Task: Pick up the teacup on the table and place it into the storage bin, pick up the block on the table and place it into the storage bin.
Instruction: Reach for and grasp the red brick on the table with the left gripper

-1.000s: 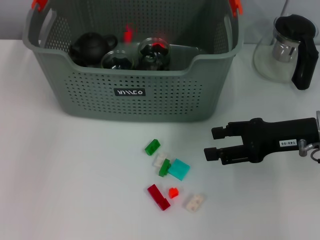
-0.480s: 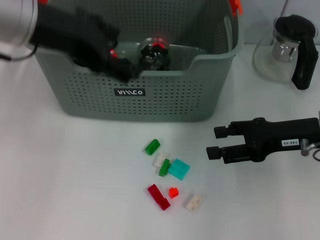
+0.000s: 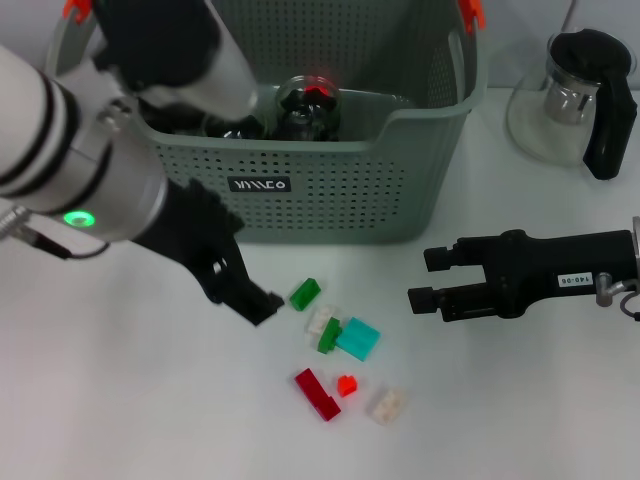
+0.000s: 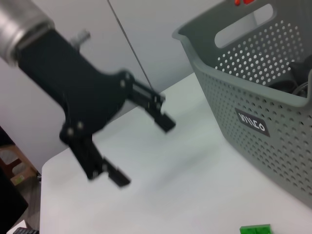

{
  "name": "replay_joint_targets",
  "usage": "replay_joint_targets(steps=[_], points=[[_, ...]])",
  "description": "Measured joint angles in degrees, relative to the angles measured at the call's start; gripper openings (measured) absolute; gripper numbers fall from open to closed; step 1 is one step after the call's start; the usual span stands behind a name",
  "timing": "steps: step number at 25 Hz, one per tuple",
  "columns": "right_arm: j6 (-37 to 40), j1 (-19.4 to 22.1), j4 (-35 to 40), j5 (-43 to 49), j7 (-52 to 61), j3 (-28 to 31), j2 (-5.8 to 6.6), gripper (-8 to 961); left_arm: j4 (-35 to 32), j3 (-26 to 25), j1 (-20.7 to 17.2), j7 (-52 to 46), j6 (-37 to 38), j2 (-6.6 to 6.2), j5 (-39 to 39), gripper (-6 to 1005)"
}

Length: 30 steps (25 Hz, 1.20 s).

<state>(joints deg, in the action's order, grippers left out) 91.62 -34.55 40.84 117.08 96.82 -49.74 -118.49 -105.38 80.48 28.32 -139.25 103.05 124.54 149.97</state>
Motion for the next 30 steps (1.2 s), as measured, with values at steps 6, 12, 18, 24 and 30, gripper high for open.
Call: replay_joint_targets(steps=[6,12,18,24,30], points=[[-0.1,-0.1,0.0,0.0,0.0,0.0,-0.03,823,7.2,8.3,1.7,-8.2,0.6,0.08,1.9,965],[-0.1,-0.3,-0.1,0.0,-0.1,0.0,0.05,824,10.5,15.9,3.2,-15.3,1.0,0.23,1.3,966],[-0.2,-0.7,-0.1,0.0,0.0,0.0,0.15,822,13.4,19.7,4.3,-19.8,-1.8,0.26,0.8,966],[-0.2,-0.9,-0.1,0.0,0.0,0.0,0.26,823,15.8,20.7,4.9,-22.2,-4.3,0.27,0.9,966],[0.0,-1.1,-0.1,0.0,0.0,0.0,0.21,823,18.1,21.4,5.5,-23.8,-7.0,0.26,1.6,965]])
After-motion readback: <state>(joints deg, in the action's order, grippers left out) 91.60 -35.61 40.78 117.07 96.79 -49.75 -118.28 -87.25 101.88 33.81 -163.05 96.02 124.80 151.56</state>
